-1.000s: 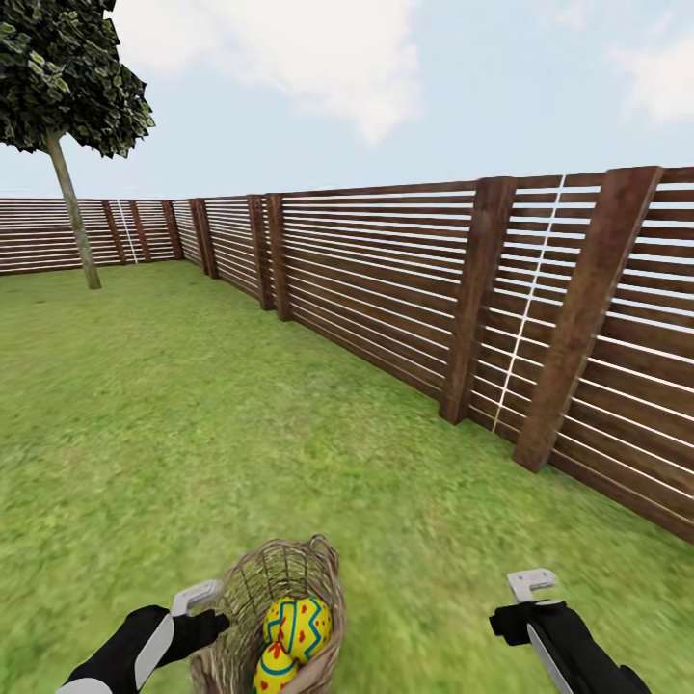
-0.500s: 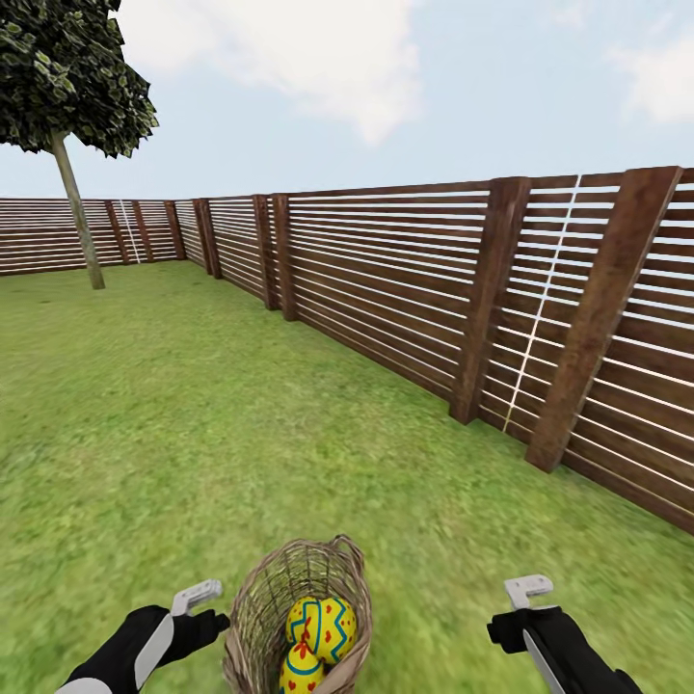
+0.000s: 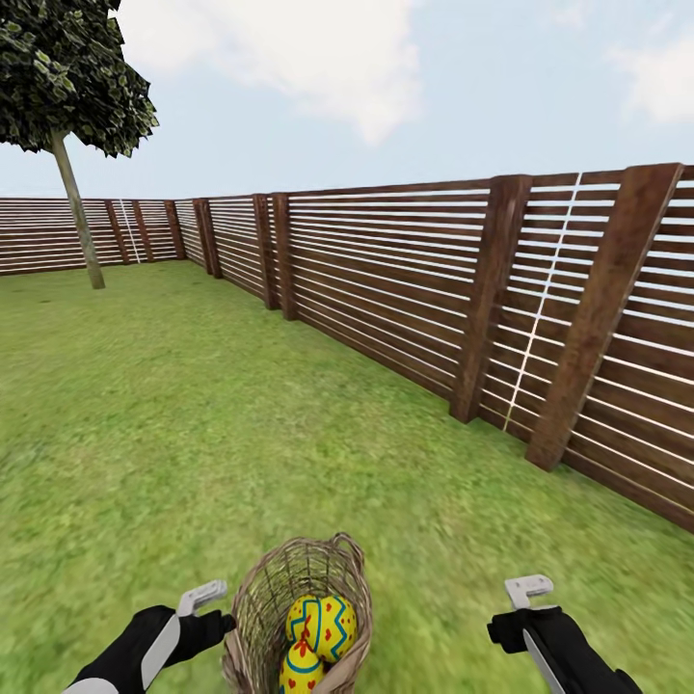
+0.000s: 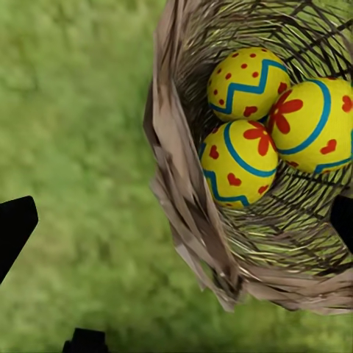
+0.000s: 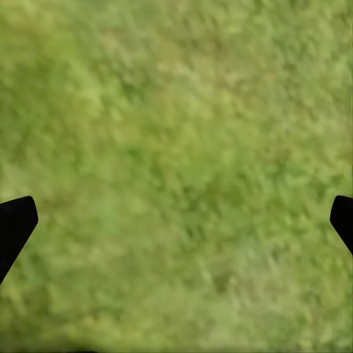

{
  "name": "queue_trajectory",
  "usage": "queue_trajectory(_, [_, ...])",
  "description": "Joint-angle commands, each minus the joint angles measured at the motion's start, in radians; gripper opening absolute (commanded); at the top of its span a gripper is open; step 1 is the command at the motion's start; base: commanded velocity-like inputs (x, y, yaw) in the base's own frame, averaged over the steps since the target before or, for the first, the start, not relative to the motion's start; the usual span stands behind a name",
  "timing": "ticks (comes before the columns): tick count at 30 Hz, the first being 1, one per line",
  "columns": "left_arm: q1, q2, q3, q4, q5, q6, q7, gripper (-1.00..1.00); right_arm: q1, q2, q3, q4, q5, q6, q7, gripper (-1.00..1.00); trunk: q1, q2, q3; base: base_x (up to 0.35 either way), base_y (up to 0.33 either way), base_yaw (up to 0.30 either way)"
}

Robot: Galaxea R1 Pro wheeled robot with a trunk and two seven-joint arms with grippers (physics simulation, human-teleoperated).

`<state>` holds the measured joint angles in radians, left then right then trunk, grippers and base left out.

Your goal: Take the three Easter eggs out of the wicker basket on the lawn in the garden, then place them on the lawn next to a single tree (choose any tree) so that all three eggs are next to the same tree and none are left in the basket.

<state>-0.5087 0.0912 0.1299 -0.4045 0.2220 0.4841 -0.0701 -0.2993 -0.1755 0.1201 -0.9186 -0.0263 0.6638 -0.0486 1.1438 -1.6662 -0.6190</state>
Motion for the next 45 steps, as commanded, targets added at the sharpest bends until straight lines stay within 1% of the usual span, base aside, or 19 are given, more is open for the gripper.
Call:
queue_trajectory(1, [0.0, -0.001, 0.007, -0.001, 0.001, 0.007, -0.004, 1.0, -0.001, -0.002, 0.004, -0.001, -0.003, 0.005, -0.005, 1.0, 0.004, -0.008, -0.004, 0.0, 0.0, 0.0])
queue_trajectory(19, [0.0, -0.002, 0.007, 0.004, -0.001, 0.007, -0.003, 1.0, -0.001, -0.003, 0.003, -0.002, -0.003, 0.006, -0.005, 1.0, 0.073, -0.134, -0.061, 0.0, 0.0, 0.0])
queue_trajectory(21, [0.0, -0.008, 0.007, 0.004, -0.002, 0.007, -0.003, 1.0, 0.0, -0.003, 0.003, -0.001, -0.003, 0.006, -0.005, 1.0, 0.081, -0.148, -0.067, 0.0, 0.0, 0.0])
queue_trajectory(45, [0.0, -0.008, 0.006, 0.004, -0.003, 0.007, -0.003, 1.0, 0.0, -0.001, 0.004, 0.0, -0.003, 0.005, -0.005, 1.0, 0.173, -0.316, -0.142, 0.0, 0.0, 0.0])
